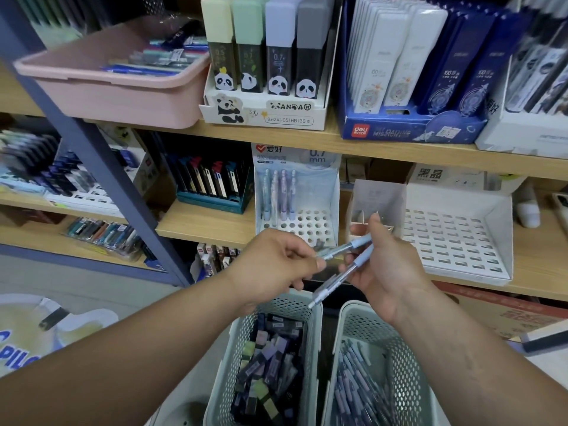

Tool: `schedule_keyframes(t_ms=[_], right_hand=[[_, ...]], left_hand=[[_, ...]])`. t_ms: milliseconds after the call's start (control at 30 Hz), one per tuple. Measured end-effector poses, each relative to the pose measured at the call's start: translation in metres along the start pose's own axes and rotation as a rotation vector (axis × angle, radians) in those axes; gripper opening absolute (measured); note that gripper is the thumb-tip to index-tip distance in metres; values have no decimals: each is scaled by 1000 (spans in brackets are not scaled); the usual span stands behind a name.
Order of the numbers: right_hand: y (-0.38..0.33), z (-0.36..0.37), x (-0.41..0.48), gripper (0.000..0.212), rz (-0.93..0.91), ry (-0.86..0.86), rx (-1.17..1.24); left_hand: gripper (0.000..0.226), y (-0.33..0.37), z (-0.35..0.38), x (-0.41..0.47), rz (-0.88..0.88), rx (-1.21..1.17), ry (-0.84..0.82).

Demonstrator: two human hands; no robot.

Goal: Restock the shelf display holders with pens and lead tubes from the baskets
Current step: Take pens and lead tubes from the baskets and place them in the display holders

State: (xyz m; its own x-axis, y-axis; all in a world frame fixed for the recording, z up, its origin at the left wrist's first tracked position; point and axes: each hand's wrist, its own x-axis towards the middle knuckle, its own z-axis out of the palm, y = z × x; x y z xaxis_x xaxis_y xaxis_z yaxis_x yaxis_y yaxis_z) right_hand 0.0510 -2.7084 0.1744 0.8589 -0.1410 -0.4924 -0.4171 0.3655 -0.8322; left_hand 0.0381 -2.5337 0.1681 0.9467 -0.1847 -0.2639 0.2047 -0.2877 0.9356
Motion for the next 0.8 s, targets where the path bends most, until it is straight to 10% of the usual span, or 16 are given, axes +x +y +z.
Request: schedule_keyframes(t_ms=[400,800], right_hand=[[8,3,6,20,-15,-159,-67],[14,3,12,28,26,-53,-231]], left_hand=[[20,5,-26,11,-86,-759,233],[10,3,-86,32,193,-258,510]])
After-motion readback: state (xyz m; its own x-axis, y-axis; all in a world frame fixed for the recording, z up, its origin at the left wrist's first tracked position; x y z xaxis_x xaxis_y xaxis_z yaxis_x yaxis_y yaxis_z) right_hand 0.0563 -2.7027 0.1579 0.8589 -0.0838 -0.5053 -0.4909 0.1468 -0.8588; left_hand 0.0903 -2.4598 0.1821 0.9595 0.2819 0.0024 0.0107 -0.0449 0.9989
